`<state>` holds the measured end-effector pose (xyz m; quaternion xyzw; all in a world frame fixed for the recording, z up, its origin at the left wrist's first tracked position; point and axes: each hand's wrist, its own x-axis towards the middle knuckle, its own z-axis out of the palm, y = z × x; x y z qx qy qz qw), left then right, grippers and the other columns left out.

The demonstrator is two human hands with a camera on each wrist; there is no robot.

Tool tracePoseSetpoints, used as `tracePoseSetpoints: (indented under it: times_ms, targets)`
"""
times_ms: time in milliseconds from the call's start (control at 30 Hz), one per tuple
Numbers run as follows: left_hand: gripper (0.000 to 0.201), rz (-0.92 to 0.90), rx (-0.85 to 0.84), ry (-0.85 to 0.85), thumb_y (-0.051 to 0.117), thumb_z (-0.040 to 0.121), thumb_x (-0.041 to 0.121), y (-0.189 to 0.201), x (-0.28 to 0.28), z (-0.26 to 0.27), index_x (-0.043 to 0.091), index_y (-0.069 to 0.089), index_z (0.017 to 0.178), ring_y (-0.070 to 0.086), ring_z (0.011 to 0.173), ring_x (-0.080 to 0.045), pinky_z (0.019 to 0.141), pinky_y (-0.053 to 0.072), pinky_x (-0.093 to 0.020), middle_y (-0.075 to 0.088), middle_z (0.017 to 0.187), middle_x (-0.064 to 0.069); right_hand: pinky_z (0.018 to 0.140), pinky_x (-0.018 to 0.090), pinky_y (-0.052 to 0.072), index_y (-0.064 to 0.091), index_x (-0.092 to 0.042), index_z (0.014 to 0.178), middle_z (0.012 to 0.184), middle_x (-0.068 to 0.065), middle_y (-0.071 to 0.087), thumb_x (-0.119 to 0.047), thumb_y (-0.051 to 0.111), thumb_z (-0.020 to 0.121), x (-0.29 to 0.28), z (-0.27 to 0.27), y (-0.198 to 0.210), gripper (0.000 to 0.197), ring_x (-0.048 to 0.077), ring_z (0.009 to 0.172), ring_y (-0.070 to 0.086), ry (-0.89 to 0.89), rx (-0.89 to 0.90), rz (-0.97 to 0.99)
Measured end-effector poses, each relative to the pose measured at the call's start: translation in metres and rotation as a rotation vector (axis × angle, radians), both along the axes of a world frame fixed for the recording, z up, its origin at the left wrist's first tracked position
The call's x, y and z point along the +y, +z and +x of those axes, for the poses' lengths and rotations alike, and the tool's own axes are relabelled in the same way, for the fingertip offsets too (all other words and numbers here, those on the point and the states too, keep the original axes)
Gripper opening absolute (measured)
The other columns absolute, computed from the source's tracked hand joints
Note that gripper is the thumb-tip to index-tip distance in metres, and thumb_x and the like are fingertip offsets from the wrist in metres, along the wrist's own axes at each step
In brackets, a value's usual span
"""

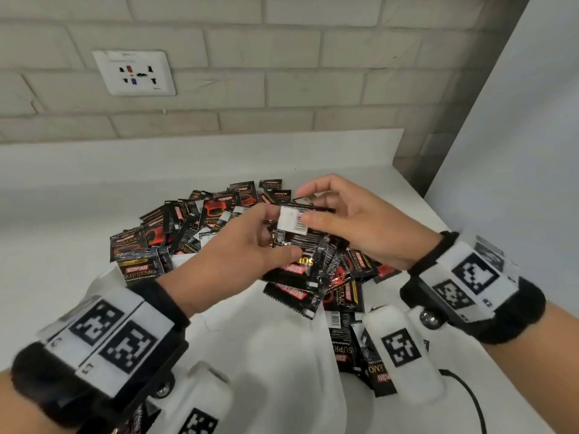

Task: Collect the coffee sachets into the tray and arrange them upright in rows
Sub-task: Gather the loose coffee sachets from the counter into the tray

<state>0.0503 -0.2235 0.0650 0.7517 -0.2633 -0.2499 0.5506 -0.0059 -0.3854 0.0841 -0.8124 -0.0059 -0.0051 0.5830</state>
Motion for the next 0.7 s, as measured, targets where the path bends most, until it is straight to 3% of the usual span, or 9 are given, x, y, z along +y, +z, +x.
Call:
tracePoseSetpoints:
  times_ms: [100, 200, 267, 333, 433, 533, 633, 700]
  targets:
    - [0.032, -0.027, 0.047, 0.053, 0.063, 0.082, 0.001, -0.006, 0.014, 0.007, 0.017, 0.055, 0.109, 0.067, 0.069, -0.012, 0.064, 0.052, -0.023, 0.068, 0.067, 0.005, 0.074, 0.023, 0.053, 0.050, -0.030, 0.099, 0.100, -0.002, 0.059, -0.020, 0.056, 0.088, -0.020, 0.004, -0.008, 0.016, 0.009, 0.085, 0.060, -0.080, 0.076, -0.009]
    - [0.030, -0.099, 0.099, 0.132, 0.058, 0.085, -0.001, -0.010, 0.031, 0.011, 0.015, 0.054, 0.109, 0.067, 0.062, -0.008, 0.054, 0.048, -0.015, 0.069, 0.064, 0.005, 0.076, 0.019, 0.048, 0.056, -0.028, 0.100, 0.098, -0.009, 0.057, -0.022, 0.057, 0.088, -0.056, 0.010, -0.031, 0.013, 0.010, 0.092, 0.058, -0.158, 0.150, -0.376]
    - [0.027, -0.147, 0.141, 0.213, 0.053, 0.087, -0.002, -0.013, 0.041, 0.013, 0.016, 0.055, 0.107, 0.068, 0.060, -0.008, 0.048, 0.050, -0.016, 0.071, 0.074, 0.002, 0.085, 0.023, 0.043, 0.059, -0.024, 0.106, 0.098, -0.009, 0.056, -0.021, 0.061, 0.087, -0.075, 0.010, -0.051, 0.020, 0.013, 0.100, 0.057, -0.149, 0.261, -0.623]
    - [0.024, -0.198, 0.173, 0.285, 0.048, 0.091, -0.002, -0.017, 0.053, 0.014, 0.017, 0.056, 0.103, 0.066, 0.055, -0.009, 0.044, 0.051, -0.020, 0.070, 0.080, -0.003, 0.089, 0.026, 0.043, 0.059, -0.019, 0.116, 0.108, -0.004, 0.055, -0.020, 0.062, 0.086, -0.082, 0.008, -0.069, 0.030, 0.014, 0.103, 0.054, -0.109, 0.366, -0.743]
    - [0.024, -0.277, 0.213, 0.365, 0.044, 0.091, -0.001, -0.019, 0.071, 0.016, 0.020, 0.055, 0.098, 0.066, 0.052, -0.010, 0.046, 0.052, -0.026, 0.071, 0.067, 0.001, 0.096, 0.027, 0.039, 0.049, -0.020, 0.130, 0.127, -0.002, 0.049, -0.024, 0.065, 0.085, -0.077, 0.009, -0.084, 0.048, 0.013, 0.114, 0.047, -0.013, 0.393, -0.801]
    - [0.025, -0.335, 0.214, 0.411, 0.043, 0.091, 0.001, -0.018, 0.088, 0.018, 0.021, 0.057, 0.095, 0.069, 0.056, -0.014, 0.053, 0.058, -0.033, 0.073, 0.070, 0.001, 0.106, 0.032, 0.032, 0.038, -0.024, 0.138, 0.138, 0.000, 0.043, -0.029, 0.067, 0.082, -0.070, 0.012, -0.091, 0.063, 0.016, 0.126, 0.039, 0.040, 0.397, -0.842]
    - [0.028, -0.383, 0.179, 0.476, 0.037, 0.093, 0.000, -0.022, 0.103, 0.022, 0.021, 0.055, 0.090, 0.065, 0.049, -0.005, 0.041, 0.054, -0.025, 0.069, 0.064, 0.005, 0.101, 0.032, 0.034, 0.037, -0.023, 0.138, 0.129, 0.001, 0.046, -0.028, 0.069, 0.080, -0.064, 0.014, -0.096, 0.067, 0.018, 0.121, 0.043, 0.030, 0.396, -0.911]
    - [0.015, -0.422, 0.182, 0.513, 0.043, 0.095, 0.015, -0.025, 0.117, 0.023, 0.025, 0.055, 0.095, 0.066, 0.054, 0.000, 0.043, 0.053, -0.019, 0.067, 0.080, 0.003, 0.091, 0.026, 0.038, 0.047, -0.019, 0.129, 0.116, -0.001, 0.052, -0.025, 0.071, 0.079, -0.064, 0.013, -0.096, 0.056, 0.017, 0.111, 0.049, 0.002, 0.390, -0.839]
